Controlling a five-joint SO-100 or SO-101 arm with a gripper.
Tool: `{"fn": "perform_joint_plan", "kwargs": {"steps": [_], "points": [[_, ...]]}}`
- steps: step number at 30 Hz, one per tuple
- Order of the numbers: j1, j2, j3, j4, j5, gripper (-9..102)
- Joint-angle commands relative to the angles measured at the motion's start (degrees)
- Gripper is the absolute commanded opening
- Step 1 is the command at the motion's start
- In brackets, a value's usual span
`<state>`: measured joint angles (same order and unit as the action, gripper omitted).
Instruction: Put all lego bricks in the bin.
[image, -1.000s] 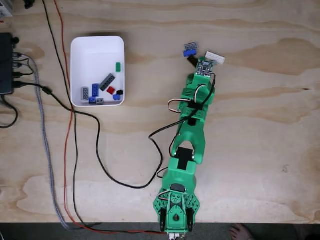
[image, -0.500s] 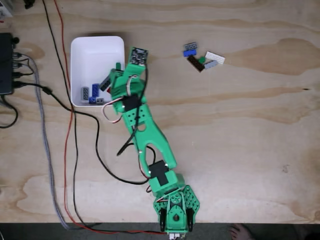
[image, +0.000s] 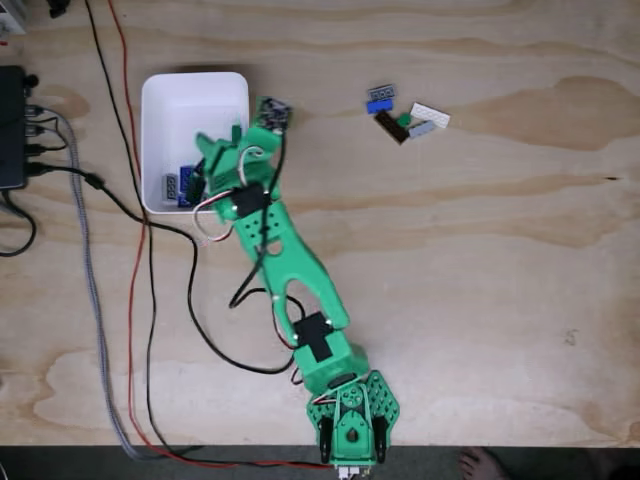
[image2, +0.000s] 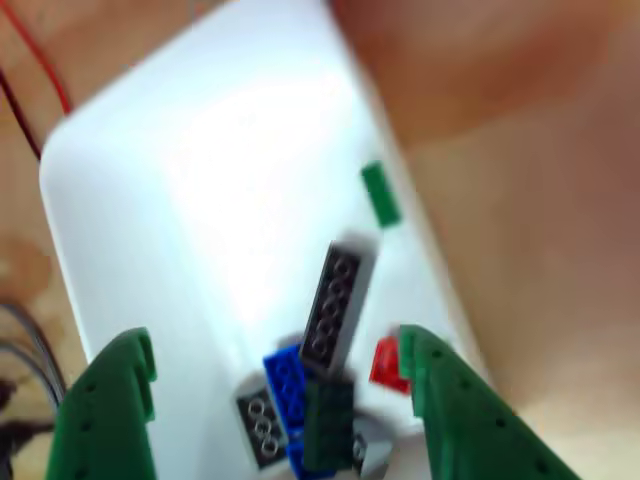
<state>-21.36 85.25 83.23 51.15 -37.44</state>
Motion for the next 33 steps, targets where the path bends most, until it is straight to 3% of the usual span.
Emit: {"fn": "perform_joint_plan", "kwargs": {"steps": [1,4,7,20,33], "points": [[21.97,13.10,13.80,-11.87,-16.70,29],[30.94,13.27,34.63,-29.00,-33.66,30],[33.84,9.32,43.86,-41.22,-38.06,31],[34.19,-4.92,41.31,-57.48,-44.56,30],[36.83,-15.29,30.23,-60.38,-49.66,29]]}}
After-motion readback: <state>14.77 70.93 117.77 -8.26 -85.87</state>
